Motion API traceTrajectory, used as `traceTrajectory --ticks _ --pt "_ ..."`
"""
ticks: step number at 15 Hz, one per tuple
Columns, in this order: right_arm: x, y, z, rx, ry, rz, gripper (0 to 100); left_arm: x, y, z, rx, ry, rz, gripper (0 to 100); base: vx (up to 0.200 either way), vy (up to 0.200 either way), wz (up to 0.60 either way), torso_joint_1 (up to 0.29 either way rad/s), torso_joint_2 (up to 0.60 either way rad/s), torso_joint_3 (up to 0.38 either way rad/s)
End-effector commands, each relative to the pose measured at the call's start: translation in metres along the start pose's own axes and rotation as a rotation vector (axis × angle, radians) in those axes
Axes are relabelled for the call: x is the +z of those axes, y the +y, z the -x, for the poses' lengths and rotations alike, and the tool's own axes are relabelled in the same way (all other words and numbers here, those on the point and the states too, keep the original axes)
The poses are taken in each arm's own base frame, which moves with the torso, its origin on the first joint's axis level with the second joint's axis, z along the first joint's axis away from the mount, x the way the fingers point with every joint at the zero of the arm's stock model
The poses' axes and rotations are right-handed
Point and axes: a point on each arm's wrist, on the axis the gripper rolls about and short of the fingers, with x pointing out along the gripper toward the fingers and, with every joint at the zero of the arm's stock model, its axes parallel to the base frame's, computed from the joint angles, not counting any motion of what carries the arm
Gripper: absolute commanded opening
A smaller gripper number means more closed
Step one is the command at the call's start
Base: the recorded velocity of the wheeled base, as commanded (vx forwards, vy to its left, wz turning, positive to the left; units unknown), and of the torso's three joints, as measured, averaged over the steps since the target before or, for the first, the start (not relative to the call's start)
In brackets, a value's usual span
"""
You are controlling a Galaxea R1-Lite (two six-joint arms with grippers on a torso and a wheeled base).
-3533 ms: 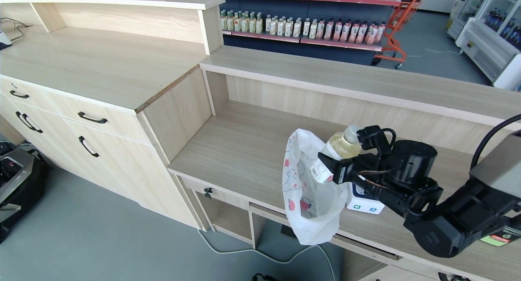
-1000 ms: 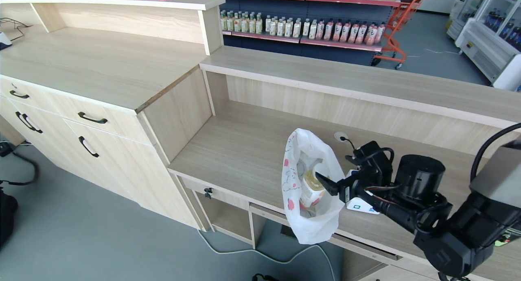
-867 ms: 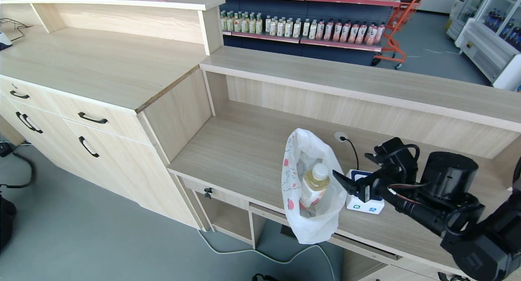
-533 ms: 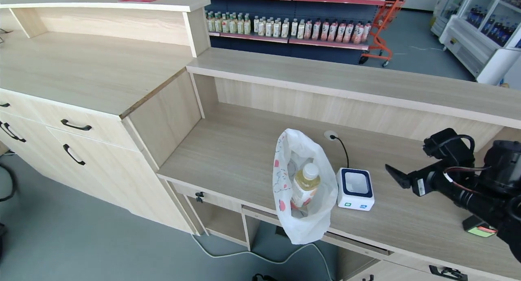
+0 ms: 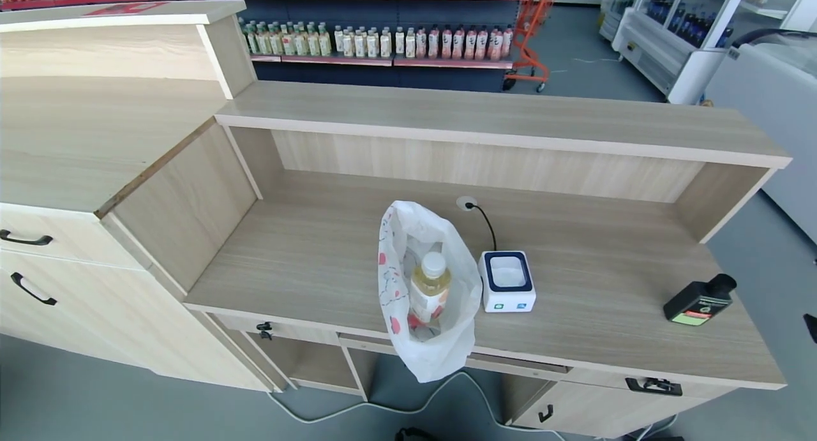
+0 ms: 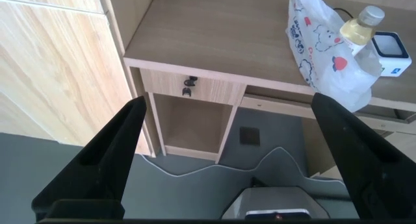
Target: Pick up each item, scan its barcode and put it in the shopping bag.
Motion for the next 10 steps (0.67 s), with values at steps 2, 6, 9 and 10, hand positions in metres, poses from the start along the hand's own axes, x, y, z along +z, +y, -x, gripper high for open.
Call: traceTrajectory --ticks 2,6,9,10 --pt "-0.029 -0.007 -0.026 -0.008 0.149 0.008 100 0.000 0.000 0.000 -0.001 -0.001 0.000 100 0.000 0.000 0.00 0.000 0.00 0.000" --pt "-0.028 0.004 -0.048 0.021 0.137 0.012 100 0.000 0.000 0.000 -0.001 -0.001 0.000 100 0.000 0.000 0.00 0.000 0.00 0.000" --pt "-0.020 0.014 -0.066 0.053 0.077 0.009 100 0.000 0.000 0.000 -0.001 -0.001 0.000 100 0.000 0.000 0.00 0.000 0.00 0.000" --pt "-0.016 0.018 -0.069 0.082 0.047 -0.014 100 0.000 0.000 0.000 -0.001 -0.001 0.000 100 0.000 0.000 0.00 0.000 0.00 0.000"
